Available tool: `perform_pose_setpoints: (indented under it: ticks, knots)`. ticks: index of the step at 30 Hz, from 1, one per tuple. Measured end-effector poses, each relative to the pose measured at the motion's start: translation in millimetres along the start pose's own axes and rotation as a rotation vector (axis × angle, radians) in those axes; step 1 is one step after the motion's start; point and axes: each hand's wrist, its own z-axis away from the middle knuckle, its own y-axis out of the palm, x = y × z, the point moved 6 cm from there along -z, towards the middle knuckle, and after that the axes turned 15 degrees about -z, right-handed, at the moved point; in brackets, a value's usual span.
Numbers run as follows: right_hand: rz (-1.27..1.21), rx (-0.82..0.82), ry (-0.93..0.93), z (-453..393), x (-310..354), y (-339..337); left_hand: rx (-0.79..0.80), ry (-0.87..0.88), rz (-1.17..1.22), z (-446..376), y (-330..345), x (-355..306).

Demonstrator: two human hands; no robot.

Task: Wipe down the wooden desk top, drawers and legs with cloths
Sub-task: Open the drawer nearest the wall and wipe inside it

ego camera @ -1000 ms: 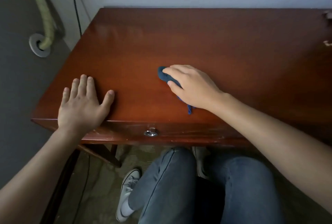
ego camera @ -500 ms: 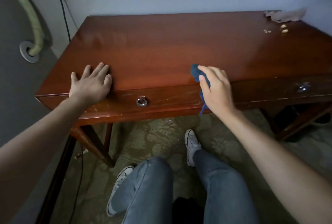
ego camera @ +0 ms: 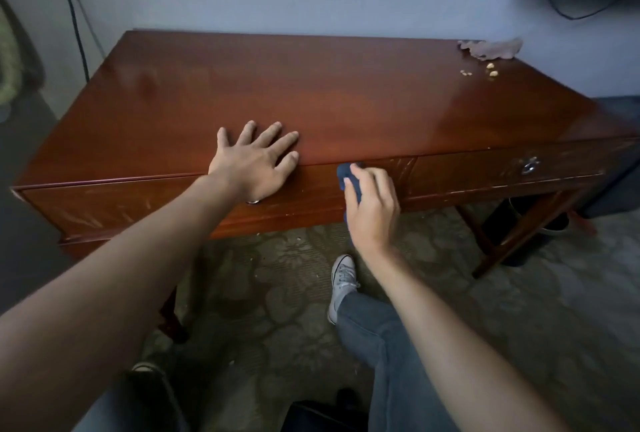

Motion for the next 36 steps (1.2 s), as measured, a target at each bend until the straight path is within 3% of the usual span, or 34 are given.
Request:
perform_pose_setpoints:
  ticks: [6,8,13,19,25,31,33,36]
  knots:
    - [0.044,0.216,0.106,60.3,-30.8,27.7,-0.02,-0.023,0.003,0.5,8.1,0.2]
    - [0.041,0.167,0.068,44.2,-26.3,21.7,-0.014,-0.027,0.0,-0.2,7.4,-0.6]
    - [0.091,-0.143,-0.02,-3.7,-20.4,-18.4,-0.045,-0.044,-0.005,0.0,9.0,-0.4]
    - [0.149,0.151,0.09,40.4,-65.4,-8.8,-0.064,-0.053,-0.019,-1.6,10.3,-2.7]
    - [0.058,-0.157,-0.034,-10.1,-46.1,-34.3,-0.038,-0.045,-0.095,-9.5,-3.9,-14.1]
    - [0.016,0.227,0.01,44.9,-76.0,-1.1,-0.021,0.022,-0.018,-37.8,-14.0,-43.7]
    - [0.066,0.245,-0.003,32.2,-81.4,-8.7,0.008,0.016,-0.015,-40.5,-7.3,-52.2]
    - [0.145,0.139,0.169,31.2,-87.3,-19.7,0.008,0.007,-0.024,-40.8,-2.8,-52.9]
